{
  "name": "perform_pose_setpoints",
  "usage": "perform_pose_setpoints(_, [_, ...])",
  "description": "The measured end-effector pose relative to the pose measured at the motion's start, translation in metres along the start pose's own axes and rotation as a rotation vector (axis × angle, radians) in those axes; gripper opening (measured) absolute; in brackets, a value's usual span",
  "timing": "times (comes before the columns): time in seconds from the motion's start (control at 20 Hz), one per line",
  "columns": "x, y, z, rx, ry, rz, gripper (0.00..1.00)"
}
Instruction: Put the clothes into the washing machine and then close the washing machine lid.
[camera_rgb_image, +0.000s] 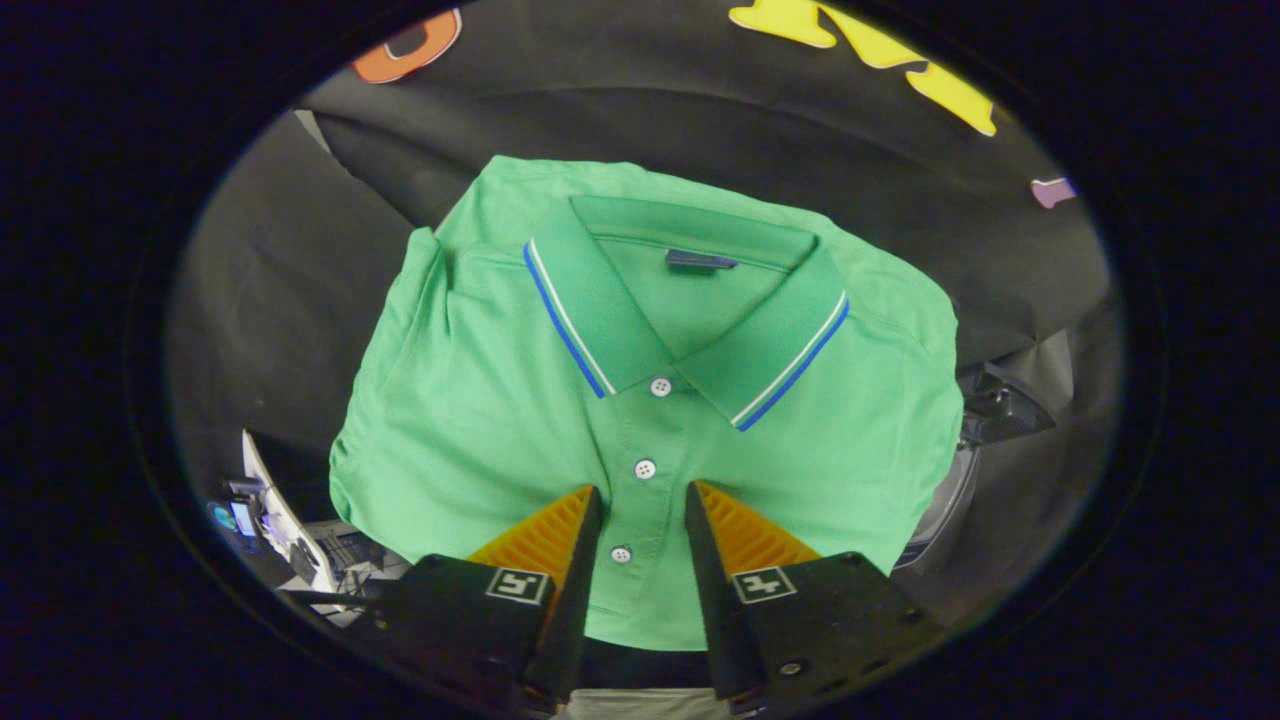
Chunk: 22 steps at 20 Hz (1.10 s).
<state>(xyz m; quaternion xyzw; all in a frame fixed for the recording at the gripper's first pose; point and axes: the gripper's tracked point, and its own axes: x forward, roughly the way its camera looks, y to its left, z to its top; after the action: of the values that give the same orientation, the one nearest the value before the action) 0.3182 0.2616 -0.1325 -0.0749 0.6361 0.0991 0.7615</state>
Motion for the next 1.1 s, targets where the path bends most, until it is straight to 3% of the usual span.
perform_pose_setpoints(0.15, [-0.001, -0.010, 0.004, 0.031, -0.017, 0.033, 0.21])
perform_pose_setpoints(0.2, [-0.003, -0.011, 0.005, 0.055, -0.012, 0.062, 0.13])
perform_pose_setpoints(0.3, [-0.005, -0.011, 0.003, 0.133, 0.018, 0.100, 0.07])
perform_pose_setpoints(0.8, [-0.091, -0.007, 0.039, 0.204, -0.100, 0.283, 0.06])
perform_pose_setpoints(1.1, [-0.139, -0.023, 0.091, 0.218, -0.189, 0.364, 0.06])
